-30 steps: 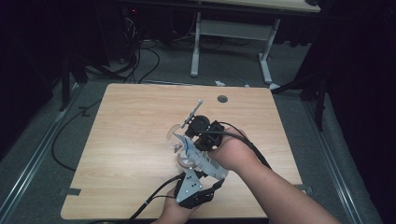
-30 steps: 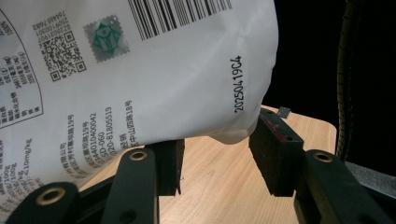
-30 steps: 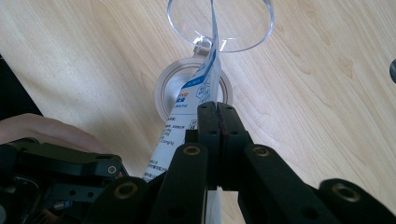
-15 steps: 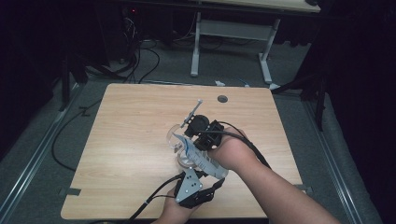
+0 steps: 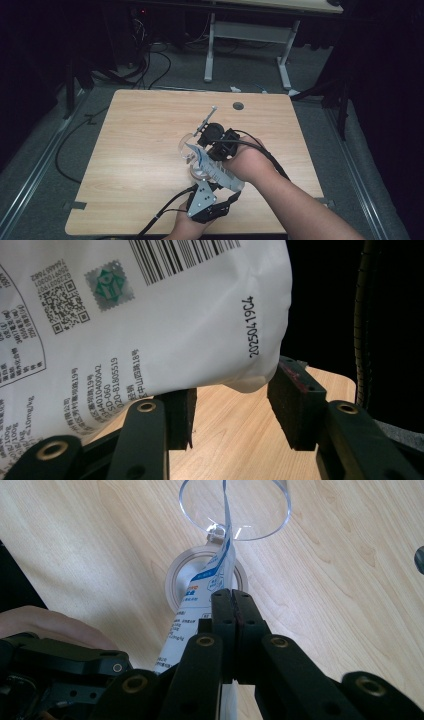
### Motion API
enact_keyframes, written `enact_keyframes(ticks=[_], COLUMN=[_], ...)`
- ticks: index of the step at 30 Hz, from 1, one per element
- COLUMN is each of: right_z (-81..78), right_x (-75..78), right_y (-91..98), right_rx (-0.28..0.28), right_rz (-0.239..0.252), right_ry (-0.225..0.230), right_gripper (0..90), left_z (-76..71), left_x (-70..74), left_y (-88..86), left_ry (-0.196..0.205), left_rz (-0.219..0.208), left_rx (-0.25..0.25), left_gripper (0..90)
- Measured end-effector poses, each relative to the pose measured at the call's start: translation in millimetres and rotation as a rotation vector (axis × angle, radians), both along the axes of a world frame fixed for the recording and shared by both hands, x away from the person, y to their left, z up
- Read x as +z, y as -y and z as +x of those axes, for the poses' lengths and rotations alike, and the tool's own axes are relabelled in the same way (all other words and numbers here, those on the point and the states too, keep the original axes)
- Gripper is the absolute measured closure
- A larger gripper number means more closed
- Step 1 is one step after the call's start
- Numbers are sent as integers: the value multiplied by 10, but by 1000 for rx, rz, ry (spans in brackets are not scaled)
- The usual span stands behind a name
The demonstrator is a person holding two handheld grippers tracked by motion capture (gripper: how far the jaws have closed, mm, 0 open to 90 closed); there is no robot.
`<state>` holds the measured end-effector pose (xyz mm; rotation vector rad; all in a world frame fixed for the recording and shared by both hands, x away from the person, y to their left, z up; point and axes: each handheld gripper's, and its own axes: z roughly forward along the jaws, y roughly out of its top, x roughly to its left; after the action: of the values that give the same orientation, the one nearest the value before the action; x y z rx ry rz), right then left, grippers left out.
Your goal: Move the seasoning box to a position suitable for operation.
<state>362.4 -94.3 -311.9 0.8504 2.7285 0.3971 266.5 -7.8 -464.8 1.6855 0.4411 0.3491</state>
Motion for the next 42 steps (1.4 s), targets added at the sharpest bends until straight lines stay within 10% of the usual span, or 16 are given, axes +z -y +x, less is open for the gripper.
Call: enact_keyframes(ticks=[42], right_z=[-14], right_x=[-5], right_y=[-14], right_rx=[12], right_rz=[0], right_ry=[7], right_gripper=[900], left_z=[-9], left_x=[-13], left_y=[-9], left_ry=[9], left_rz=[7], left_rx=[1], left_gripper=[554])
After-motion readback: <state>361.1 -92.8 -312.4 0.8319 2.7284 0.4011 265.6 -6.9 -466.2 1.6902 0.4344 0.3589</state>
